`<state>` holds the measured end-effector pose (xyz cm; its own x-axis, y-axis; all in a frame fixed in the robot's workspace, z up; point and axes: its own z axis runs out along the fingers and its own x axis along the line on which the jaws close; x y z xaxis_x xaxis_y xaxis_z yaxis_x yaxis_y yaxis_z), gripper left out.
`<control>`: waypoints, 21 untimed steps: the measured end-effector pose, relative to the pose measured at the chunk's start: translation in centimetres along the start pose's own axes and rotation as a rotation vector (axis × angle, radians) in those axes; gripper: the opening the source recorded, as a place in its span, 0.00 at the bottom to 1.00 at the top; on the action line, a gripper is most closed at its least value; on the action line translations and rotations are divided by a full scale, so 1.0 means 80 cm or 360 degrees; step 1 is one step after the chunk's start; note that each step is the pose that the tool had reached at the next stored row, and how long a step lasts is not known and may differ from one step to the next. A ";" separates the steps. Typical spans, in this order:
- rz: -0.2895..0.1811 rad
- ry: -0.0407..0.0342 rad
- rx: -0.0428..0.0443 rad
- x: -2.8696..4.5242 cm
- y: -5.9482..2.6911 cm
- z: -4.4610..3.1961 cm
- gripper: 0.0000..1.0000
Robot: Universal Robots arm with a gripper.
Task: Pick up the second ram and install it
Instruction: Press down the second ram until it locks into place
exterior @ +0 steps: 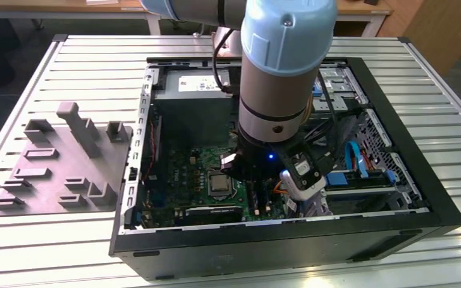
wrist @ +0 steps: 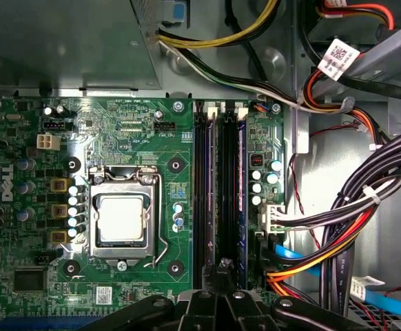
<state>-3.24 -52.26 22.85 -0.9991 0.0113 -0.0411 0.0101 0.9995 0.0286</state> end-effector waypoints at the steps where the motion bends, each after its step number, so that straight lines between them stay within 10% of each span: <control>1: 0.0000 0.0000 -0.0001 0.0000 0.000 0.0007 0.10; 21: 0.0000 0.0000 0.0000 0.0005 0.000 0.0111 0.10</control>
<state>-3.24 -52.26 21.96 -0.9991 0.0113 -0.0411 0.0101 0.9995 0.0287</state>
